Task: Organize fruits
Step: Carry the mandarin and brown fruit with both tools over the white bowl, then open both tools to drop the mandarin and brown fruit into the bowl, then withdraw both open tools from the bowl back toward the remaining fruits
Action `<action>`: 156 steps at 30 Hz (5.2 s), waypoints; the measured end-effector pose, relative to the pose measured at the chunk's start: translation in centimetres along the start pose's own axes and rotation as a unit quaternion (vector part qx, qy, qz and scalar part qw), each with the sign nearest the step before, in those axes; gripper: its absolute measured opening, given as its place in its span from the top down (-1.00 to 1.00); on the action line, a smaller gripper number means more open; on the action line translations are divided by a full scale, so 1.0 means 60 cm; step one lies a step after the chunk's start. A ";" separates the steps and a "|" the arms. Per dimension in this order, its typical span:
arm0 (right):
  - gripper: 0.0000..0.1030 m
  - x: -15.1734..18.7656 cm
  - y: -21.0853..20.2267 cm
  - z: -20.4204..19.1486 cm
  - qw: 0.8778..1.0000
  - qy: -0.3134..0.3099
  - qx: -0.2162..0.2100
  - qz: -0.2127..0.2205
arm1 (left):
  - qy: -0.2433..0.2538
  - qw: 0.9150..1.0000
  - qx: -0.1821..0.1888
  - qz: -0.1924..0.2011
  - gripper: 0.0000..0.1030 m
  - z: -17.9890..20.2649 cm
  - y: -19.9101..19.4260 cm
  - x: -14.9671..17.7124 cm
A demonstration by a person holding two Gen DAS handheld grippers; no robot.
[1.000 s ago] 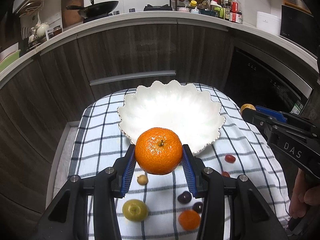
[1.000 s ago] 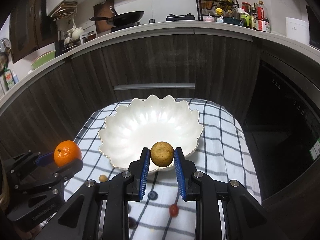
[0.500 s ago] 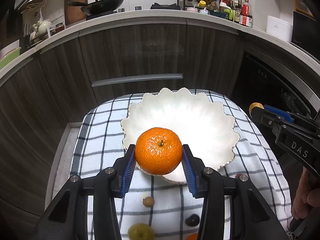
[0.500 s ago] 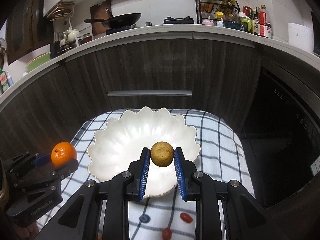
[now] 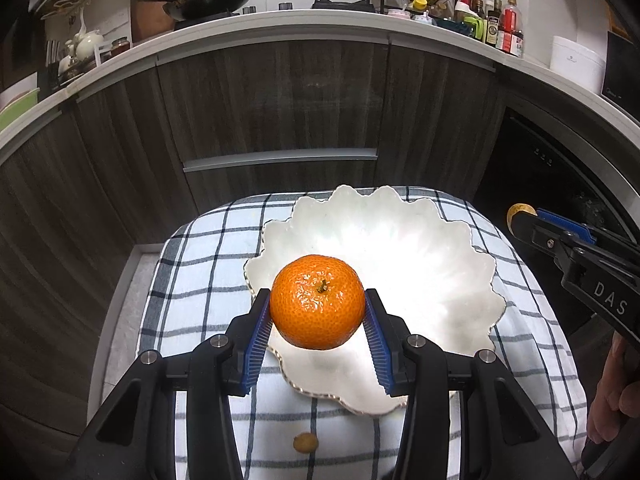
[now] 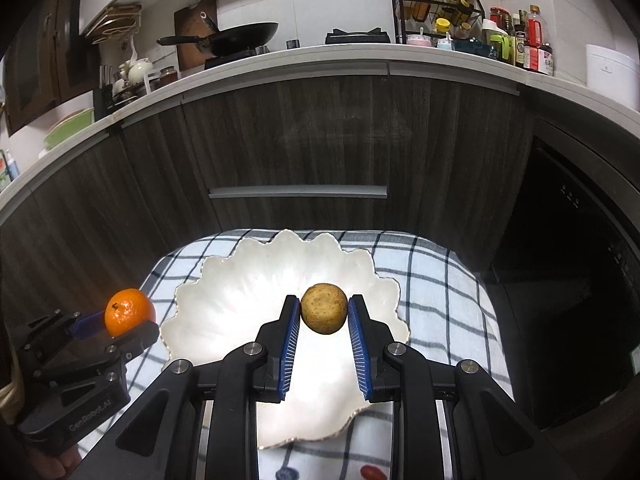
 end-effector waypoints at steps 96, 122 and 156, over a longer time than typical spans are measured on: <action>-0.58 0.049 -0.066 -0.024 0.997 -0.006 0.072 0.020 | -0.049 0.997 -0.051 0.033 -0.91 -0.069 -0.078 0.066; -0.58 0.124 -0.135 -0.031 0.998 0.010 0.063 0.005 | -0.052 0.996 -0.063 0.024 -0.90 -0.055 -0.151 0.149; -0.58 0.240 -0.145 -0.067 0.999 -0.023 0.030 -0.035 | -0.016 0.998 -0.067 0.014 -0.90 -0.045 -0.168 0.265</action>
Point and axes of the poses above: each gripper's, at about its wrist camera, not at the fingertips, and y roughly the way its jaws point, z to its right, x to its underside, the point moved 3 cm from there along y, roughly the way its jaws point, and after that the axes turned 3 degrees about z, right-handed, at the moved point
